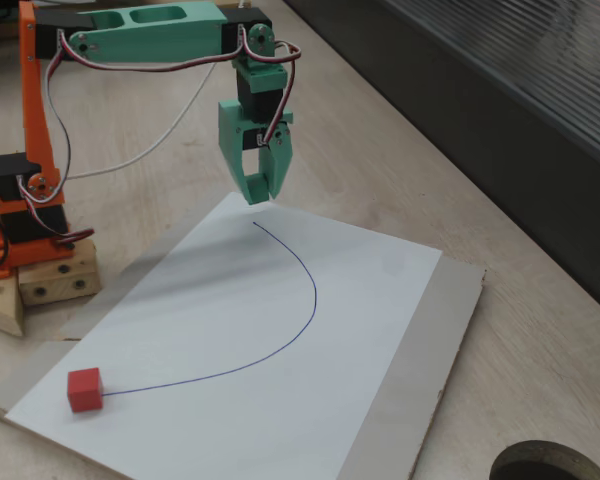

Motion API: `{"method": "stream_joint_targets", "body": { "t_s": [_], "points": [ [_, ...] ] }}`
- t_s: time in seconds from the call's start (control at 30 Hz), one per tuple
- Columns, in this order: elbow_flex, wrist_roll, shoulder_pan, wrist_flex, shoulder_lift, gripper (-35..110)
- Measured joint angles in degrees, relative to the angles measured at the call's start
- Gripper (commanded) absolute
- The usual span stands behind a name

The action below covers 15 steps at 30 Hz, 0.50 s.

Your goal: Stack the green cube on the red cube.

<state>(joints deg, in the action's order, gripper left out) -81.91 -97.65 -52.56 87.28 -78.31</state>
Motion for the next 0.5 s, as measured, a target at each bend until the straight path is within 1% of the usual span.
{"method": "stream_joint_targets", "body": {
  "t_s": [0.27, 0.5],
  "points": [
    [0.0, 0.0, -0.1, 0.0, -3.9, 14],
    [-6.4, 0.0, 0.0, -0.4, -4.0, 14]
  ]
}}
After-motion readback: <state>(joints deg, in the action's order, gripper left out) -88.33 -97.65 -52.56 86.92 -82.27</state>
